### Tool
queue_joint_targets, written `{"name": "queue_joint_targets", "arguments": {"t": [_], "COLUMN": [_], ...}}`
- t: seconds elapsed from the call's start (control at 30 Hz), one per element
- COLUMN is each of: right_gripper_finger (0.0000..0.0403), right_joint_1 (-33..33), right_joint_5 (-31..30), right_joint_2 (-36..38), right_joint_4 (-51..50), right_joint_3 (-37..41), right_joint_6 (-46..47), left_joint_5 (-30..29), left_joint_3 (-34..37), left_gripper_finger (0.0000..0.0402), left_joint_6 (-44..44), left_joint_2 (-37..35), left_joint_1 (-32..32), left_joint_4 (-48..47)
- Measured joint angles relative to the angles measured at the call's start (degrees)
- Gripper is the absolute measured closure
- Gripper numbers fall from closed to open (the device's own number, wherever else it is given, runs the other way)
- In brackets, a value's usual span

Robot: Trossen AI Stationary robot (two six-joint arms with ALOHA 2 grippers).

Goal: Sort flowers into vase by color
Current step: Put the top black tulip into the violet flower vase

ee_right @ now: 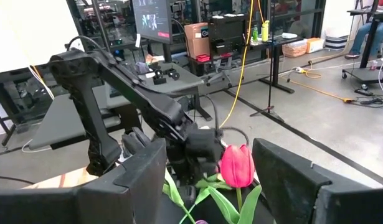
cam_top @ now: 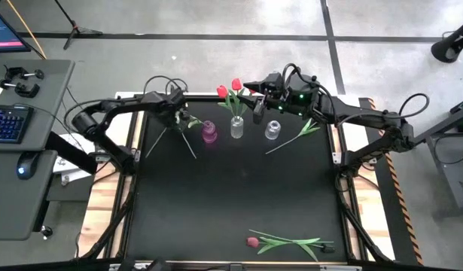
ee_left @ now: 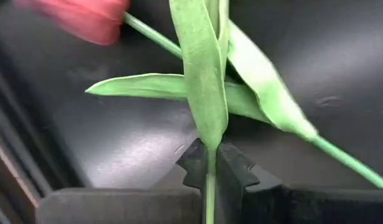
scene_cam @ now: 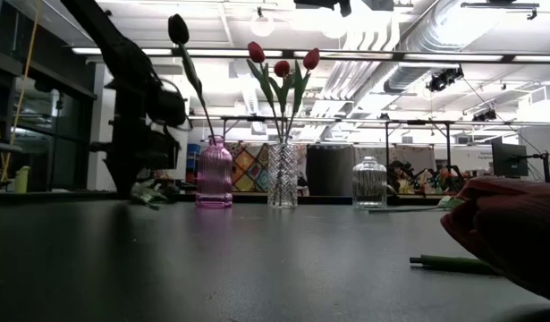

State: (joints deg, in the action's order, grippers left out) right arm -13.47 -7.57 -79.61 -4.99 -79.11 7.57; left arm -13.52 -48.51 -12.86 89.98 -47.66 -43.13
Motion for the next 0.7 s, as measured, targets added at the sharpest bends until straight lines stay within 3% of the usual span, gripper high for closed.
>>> {"name": "queue_joint_targets", "arguments": {"t": [0.27,0.4,0.53,0.7], "right_gripper_finger": [0.0175,0.0175,0.0175,0.0175], "right_joint_1": [0.01,0.0,0.0,0.0], "right_joint_5": [0.0,0.0,0.0,0.02], "right_joint_2": [0.0,0.0,0.0,0.0], "right_joint_4": [0.02,0.03,0.04,0.07], "right_joint_3": [0.0,0.0,0.0,0.0], "right_joint_6": [-0.04,-0.05,-0.07,-0.33], "left_joint_5": [1.91,3.65,6.07,6.4], "left_joint_3": [-0.02,-0.02,0.15,4.33], "left_gripper_finger": [0.04,0.0401,0.0401,0.0401], "left_joint_6": [-2.74,-4.91,-6.7,-7.96], "left_joint_2": [-17.76,-28.95,-38.21,-42.94], "left_joint_1": [0.45,1.37,3.14,5.29], "left_joint_4": [-6.79,-4.17,9.63,37.61]}}
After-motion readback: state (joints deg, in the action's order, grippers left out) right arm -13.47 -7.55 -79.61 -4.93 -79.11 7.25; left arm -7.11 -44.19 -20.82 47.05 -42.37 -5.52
